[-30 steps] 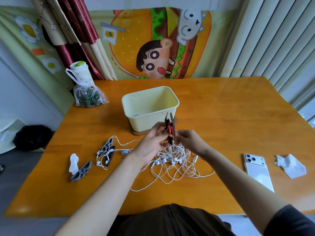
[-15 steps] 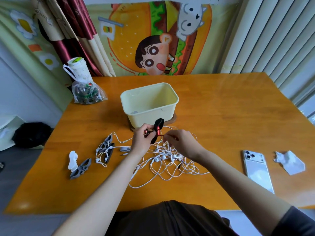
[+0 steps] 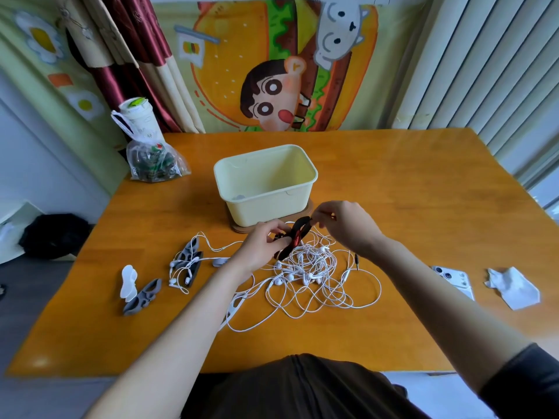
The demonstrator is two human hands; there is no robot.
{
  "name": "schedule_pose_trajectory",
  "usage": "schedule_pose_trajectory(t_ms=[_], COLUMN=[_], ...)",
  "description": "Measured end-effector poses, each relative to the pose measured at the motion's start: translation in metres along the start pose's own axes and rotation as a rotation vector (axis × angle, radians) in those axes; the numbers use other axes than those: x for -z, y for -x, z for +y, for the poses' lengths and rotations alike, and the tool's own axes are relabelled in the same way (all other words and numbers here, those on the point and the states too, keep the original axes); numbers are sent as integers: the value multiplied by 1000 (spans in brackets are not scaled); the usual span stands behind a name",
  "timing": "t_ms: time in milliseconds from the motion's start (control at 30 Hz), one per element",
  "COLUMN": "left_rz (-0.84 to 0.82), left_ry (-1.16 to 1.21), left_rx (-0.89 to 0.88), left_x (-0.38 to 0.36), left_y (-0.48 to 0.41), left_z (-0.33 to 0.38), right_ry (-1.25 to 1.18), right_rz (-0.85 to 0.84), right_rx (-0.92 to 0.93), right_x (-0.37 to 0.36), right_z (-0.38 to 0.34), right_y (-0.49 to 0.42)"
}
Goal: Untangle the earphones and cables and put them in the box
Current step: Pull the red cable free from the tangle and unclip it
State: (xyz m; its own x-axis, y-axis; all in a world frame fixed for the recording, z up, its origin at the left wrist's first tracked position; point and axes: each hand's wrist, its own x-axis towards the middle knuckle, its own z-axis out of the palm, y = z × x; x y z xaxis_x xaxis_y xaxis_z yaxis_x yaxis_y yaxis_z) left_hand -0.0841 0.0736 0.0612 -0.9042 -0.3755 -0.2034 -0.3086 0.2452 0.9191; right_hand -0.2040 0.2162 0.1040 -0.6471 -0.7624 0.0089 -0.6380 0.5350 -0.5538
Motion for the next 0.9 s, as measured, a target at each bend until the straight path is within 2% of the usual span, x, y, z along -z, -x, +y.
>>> schedule_pose_trajectory(t_ms=[133,333,433,533,633,700,900], left_rz=[12,-79,-111,-102,-61,-13,213], left_ry=[7,64,244,596,898,1015,1011], left_rx=[-33,-16,-14,13,70,115,159], left_x=[3,3,-1,-8,-13,-15,-20], left_y=[0,3,5,3,-1,-4,-7], left_z=[2,-2,0,3,4,3,3], right_ry=[22,4,-75,-219,-252,-231,-197], right_rz=[92,170,97,46,43,41,-11], right_rx=[49,22,-27,-103,-121,-109,-61], right_x=[-1,-4,-14,-30,-46,-54,-65], right_z=[-3,7,10,9,3,-2,-4], right_y=[-2,-4,1,8,14,19,30])
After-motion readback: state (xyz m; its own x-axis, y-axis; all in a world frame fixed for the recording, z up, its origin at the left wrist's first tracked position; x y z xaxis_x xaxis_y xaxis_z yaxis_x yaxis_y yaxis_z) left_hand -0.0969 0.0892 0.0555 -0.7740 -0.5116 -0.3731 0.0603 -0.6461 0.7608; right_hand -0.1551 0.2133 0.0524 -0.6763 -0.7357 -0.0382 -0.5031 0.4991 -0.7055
